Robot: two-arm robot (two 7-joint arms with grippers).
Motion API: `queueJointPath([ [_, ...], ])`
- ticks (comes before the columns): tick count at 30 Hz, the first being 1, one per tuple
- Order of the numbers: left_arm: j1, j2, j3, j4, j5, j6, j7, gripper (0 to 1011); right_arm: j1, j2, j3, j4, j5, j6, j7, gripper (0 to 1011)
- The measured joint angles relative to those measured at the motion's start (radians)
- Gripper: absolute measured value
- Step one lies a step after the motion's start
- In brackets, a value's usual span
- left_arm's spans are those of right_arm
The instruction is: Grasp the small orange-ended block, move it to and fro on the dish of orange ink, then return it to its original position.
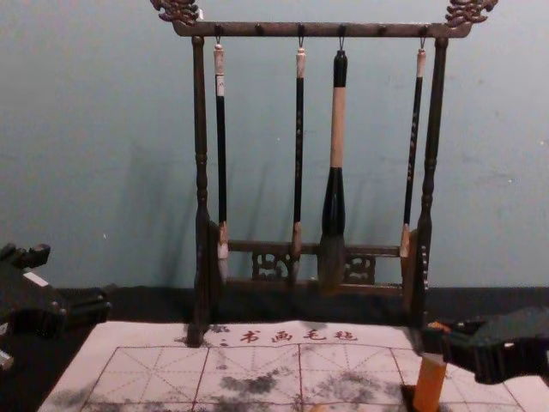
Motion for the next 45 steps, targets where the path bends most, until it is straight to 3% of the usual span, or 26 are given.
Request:
queueJointPath([
  [32, 0.000, 0.000, 0.000, 0.000, 0.000, 0.000, 0.000, 1001, 0.013, -0.043, -0.020, 0.065, -0.076, -0.005, 0.003, 130],
  [45, 0.000, 0.000, 0.000, 0.000, 0.000, 0.000, 0.000, 1001, 0.013, -0.042, -0.020, 0.065, -0.075, -0.005, 0.003, 136],
])
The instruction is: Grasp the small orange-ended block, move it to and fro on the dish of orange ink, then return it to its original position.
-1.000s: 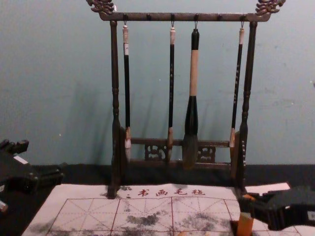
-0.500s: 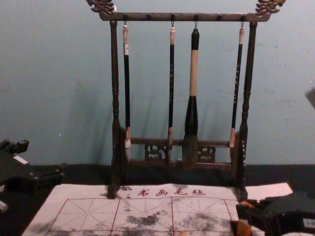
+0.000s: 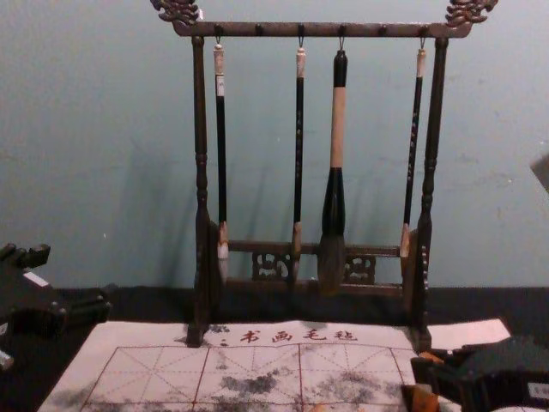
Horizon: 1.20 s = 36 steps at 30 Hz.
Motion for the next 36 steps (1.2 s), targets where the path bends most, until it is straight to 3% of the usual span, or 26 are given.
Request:
queueJointPath([
  [27, 0.000, 0.000, 0.000, 0.000, 0.000, 0.000, 0.000, 1001, 0.000, 0.001, 0.001, -0.002, 0.004, 0.000, 0.000, 955],
  [31, 0.000, 0.000, 0.000, 0.000, 0.000, 0.000, 0.000, 1001, -0.004, -0.001, 0.009, -0.008, 0.004, -0.010, -0.001, 1002],
  [36, 0.000, 0.000, 0.000, 0.000, 0.000, 0.000, 0.000, 1001, -0.024, -0.011, 0.046, -0.037, 0.007, -0.060, -0.023, 1002],
])
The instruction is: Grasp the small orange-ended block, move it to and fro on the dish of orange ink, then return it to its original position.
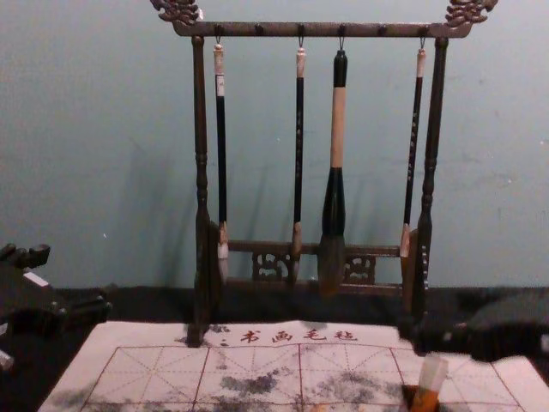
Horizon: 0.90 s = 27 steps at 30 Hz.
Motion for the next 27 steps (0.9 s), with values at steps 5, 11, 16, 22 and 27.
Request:
queueJointPath([
  [5, 0.000, 0.000, 0.000, 0.000, 0.000, 0.000, 0.000, 1001, -0.031, -0.032, 0.051, -0.008, -0.048, -0.078, -0.097, 1002],
  [11, 0.000, 0.000, 0.000, 0.000, 0.000, 0.000, 0.000, 1001, -0.049, -0.063, 0.057, 0.055, -0.146, -0.181, -0.192, 1002],
  [16, 0.000, 0.000, 0.000, 0.000, 0.000, 0.000, 0.000, 1001, -0.055, -0.089, 0.053, 0.136, -0.223, -0.265, -0.250, 1002],
  [22, 0.000, 0.000, 0.000, 0.000, 0.000, 0.000, 0.000, 1001, -0.057, -0.108, 0.053, 0.189, -0.254, -0.309, -0.262, 1002],
  [27, 0.000, 0.000, 0.000, 0.000, 0.000, 0.000, 0.000, 1001, -0.057, -0.110, 0.054, 0.194, -0.257, -0.314, -0.262, 1002],
])
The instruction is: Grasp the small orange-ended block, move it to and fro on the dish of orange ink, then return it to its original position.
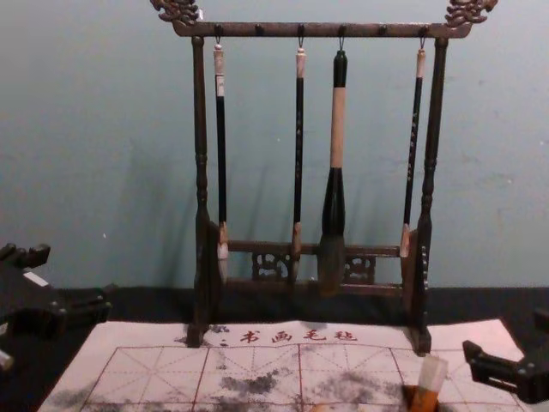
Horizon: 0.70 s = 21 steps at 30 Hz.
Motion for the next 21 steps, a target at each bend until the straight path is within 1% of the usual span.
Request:
queueJointPath([
  [21, 0.000, 0.000, 0.000, 0.000, 0.000, 0.000, 0.000, 1001, 0.000, 0.004, -0.001, -0.008, 0.004, 0.008, 0.002, 1002],
])
